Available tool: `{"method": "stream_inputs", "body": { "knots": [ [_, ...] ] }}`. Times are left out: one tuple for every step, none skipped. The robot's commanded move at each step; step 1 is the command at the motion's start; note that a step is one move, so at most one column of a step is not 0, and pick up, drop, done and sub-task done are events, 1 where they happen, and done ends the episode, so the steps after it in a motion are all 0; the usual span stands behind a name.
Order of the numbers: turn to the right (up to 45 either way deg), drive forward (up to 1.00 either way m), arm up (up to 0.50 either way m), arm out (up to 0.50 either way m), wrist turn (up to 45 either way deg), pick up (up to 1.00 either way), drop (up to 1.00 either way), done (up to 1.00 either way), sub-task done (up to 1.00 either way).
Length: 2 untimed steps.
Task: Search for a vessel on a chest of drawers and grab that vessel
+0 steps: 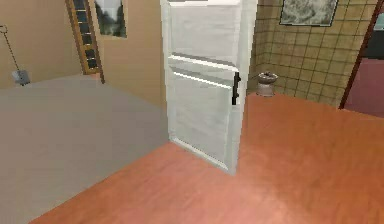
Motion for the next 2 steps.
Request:
{"method": "stream_inputs", "body": {
  "knots": [
    [0.0, 0.6, 0.0, 0.0, 0.0, 0.0, 0.0, 0.0, 0.0],
    [-33.0, 0.0, 0.0, 0.0, 0.0, 0.0, 0.0, 0.0, 0.0]
  ]
}}
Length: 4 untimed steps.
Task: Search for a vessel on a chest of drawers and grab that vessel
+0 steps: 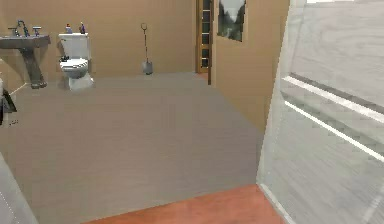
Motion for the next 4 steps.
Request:
{"method": "stream_inputs", "body": {
  "knots": [
    [0.0, 1.0, 0.0, 0.0, 0.0, 0.0, 0.0, 0.0, 0.0],
    [0.0, 1.0, 0.0, 0.0, 0.0, 0.0, 0.0, 0.0, 0.0],
    [-3.0, 0.0, 0.0, 0.0, 0.0, 0.0, 0.0, 0.0, 0.0],
    [0.0, 1.0, 0.0, 0.0, 0.0, 0.0, 0.0, 0.0, 0.0]
  ]
}}
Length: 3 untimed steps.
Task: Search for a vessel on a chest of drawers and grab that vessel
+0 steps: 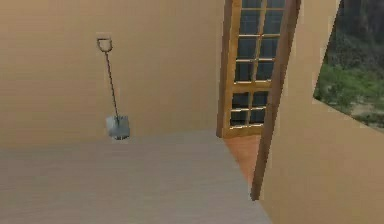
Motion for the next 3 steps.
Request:
{"method": "stream_inputs", "body": {
  "knots": [
    [0.0, 1.0, 0.0, 0.0, 0.0, 0.0, 0.0, 0.0, 0.0],
    [0.0, 0.45, 0.0, 0.0, 0.0, 0.0, 0.0, 0.0, 0.0],
    [30.0, 0.0, 0.0, 0.0, 0.0, 0.0, 0.0, 0.0, 0.0]
  ]
}}
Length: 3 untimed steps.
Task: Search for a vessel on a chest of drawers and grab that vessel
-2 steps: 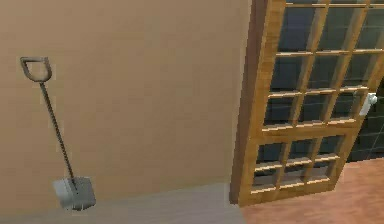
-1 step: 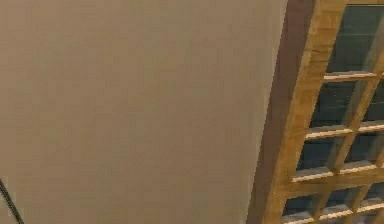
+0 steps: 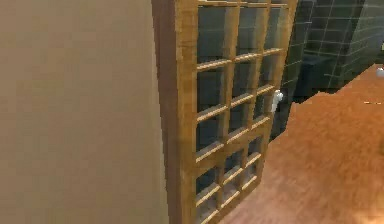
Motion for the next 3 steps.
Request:
{"method": "stream_inputs", "body": {
  "knots": [
    [0.0, 0.5, 0.0, 0.0, 0.0, 0.0, 0.0, 0.0, 0.0],
    [45.0, 0.0, 0.0, 0.0, 0.0, 0.0, 0.0, 0.0, 0.0],
    [3.0, 0.0, 0.0, 0.0, 0.0, 0.0, 0.0, 0.0, 0.0]
  ]
}}
